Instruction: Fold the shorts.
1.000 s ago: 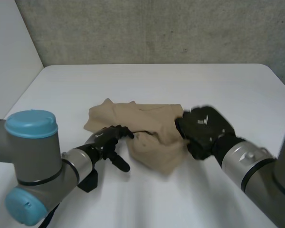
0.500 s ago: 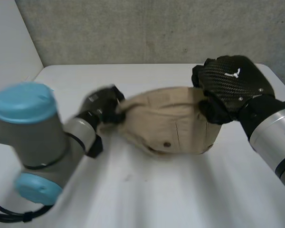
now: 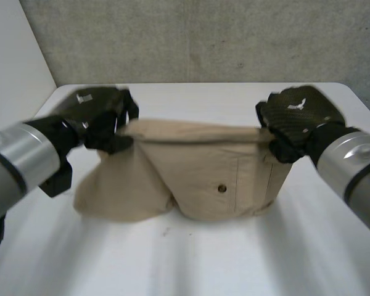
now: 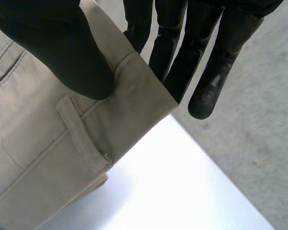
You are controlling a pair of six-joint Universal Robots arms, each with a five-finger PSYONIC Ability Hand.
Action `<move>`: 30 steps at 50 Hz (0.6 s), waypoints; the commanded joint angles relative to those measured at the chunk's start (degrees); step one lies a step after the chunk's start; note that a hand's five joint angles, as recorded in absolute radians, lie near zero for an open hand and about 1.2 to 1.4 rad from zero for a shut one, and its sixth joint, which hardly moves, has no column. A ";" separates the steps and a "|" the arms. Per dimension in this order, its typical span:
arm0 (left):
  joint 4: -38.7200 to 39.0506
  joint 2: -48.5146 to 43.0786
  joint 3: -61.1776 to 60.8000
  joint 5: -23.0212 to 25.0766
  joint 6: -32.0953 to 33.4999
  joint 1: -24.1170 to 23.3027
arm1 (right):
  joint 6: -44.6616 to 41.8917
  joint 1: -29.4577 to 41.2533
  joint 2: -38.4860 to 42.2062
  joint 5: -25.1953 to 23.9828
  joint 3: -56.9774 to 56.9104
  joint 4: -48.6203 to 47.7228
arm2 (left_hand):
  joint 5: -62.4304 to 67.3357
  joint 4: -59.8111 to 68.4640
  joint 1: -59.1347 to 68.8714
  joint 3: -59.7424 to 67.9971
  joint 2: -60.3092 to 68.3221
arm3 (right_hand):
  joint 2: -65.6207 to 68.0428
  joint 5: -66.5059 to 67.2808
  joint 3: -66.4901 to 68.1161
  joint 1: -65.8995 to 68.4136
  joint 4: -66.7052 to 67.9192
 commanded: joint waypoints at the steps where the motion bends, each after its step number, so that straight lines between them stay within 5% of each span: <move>1: 1.85 -14.57 9.46 -5.88 7.20 0.52 | -3.09 0.13 9.86 0.27 -7.18 -0.41 | 14.76 11.54 14.97 11.15 11.53 | 12.53 13.52 12.78 24.37 11.68; 5: 4.04 -19.50 21.32 -8.43 7.47 -0.36 | -2.56 0.13 13.21 0.97 -14.92 -2.68 | 14.76 11.54 14.97 11.15 11.53 | 12.53 13.52 12.78 24.37 11.68; 10: 14.31 -19.77 33.20 -10.54 7.11 -1.50 | -2.56 0.04 13.48 4.74 -25.73 -18.71 | 14.76 11.54 14.97 11.15 11.53 | 12.53 13.52 12.78 24.37 11.68; 17: 39.54 -8.36 30.24 -17.05 7.64 -3.61 | -3.09 0.04 7.33 5.02 -24.52 -42.93 | 14.76 11.54 14.97 11.15 11.53 | 12.53 13.52 12.78 24.37 11.68; 30: 37.71 2.55 -4.98 -17.67 7.29 -5.28 | -2.74 -0.66 7.06 2.73 -12.14 -25.47 | 14.76 11.54 14.97 11.15 11.53 | 12.53 13.52 12.78 24.37 11.68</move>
